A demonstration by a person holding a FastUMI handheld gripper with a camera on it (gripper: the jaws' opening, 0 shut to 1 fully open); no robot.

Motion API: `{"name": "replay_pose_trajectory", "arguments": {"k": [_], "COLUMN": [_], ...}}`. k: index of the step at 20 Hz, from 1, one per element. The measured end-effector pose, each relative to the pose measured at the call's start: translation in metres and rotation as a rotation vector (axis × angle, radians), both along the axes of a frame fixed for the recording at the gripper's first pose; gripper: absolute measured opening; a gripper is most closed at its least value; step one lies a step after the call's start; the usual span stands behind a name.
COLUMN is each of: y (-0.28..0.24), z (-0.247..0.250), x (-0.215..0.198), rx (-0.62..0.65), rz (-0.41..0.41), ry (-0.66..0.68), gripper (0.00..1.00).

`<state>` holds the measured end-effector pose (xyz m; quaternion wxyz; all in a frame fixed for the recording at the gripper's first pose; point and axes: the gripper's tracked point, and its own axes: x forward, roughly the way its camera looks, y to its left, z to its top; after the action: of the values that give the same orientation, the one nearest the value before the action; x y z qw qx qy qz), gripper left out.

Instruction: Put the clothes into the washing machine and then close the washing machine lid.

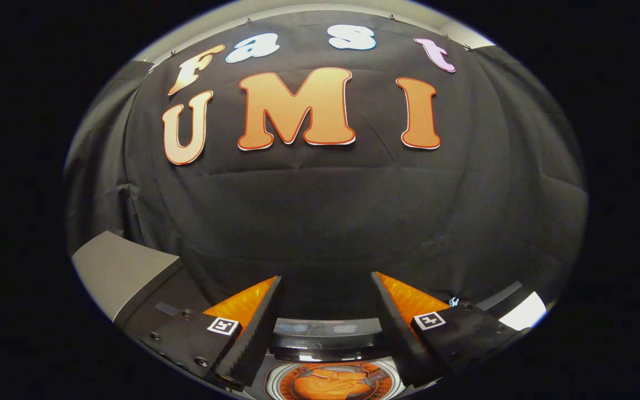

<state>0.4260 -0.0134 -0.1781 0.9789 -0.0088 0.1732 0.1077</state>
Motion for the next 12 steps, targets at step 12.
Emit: {"name": "replay_pose_trajectory", "arguments": {"k": [12], "y": [-0.003], "z": [-0.009], "x": [-0.036], "rx": [0.009], "rz": [0.020], "ry": [-0.024], "gripper": [0.98]}}
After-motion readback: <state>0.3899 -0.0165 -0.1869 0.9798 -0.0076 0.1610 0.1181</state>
